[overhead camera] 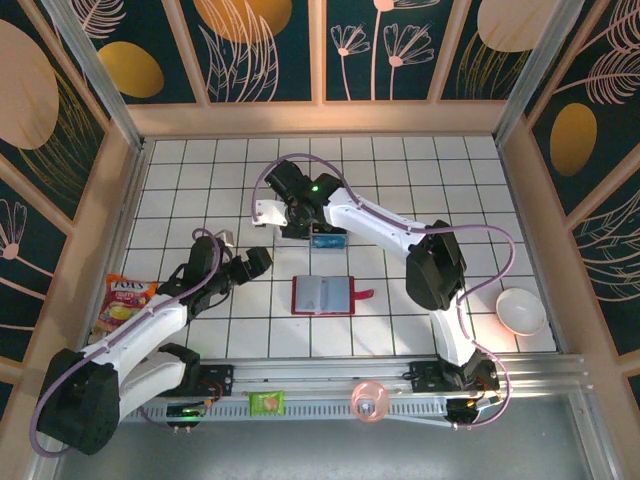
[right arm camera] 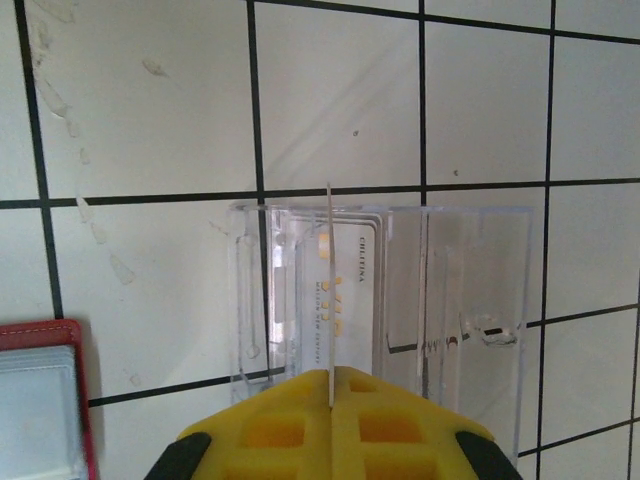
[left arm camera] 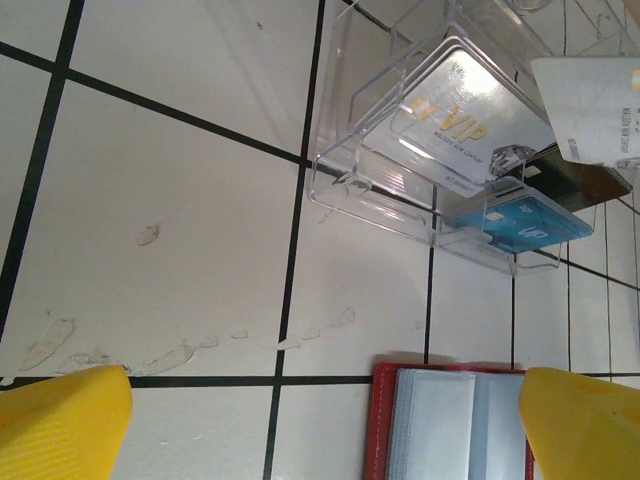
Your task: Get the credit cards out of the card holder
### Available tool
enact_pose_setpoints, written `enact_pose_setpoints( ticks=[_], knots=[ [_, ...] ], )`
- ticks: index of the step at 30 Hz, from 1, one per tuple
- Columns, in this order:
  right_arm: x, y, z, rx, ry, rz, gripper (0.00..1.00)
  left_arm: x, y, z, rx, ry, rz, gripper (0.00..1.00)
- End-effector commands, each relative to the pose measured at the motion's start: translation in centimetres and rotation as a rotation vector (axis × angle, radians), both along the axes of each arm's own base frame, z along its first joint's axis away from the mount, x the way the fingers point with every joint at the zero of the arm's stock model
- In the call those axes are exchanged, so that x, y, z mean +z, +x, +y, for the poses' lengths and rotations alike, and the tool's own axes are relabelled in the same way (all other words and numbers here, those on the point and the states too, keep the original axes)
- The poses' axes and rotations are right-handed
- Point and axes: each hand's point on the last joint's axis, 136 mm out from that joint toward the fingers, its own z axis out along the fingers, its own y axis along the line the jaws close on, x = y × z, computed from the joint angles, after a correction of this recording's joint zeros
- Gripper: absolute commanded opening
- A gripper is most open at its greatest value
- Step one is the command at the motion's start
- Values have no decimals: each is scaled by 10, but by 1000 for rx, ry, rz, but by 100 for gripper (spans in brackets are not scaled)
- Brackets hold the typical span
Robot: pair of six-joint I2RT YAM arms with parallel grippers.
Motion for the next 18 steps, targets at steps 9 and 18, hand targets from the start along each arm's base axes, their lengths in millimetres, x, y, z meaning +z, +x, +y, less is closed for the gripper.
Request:
enact_pose_setpoints(
  ticks=[9, 18],
  knots=[
    [-21, 12, -8, 33, -63, -4, 0, -9, -2, 6, 5, 40, 26, 99],
    [-30, 17, -13, 23, -63, 16, 0, -10, -1, 7, 10, 46, 27, 98]
  ],
)
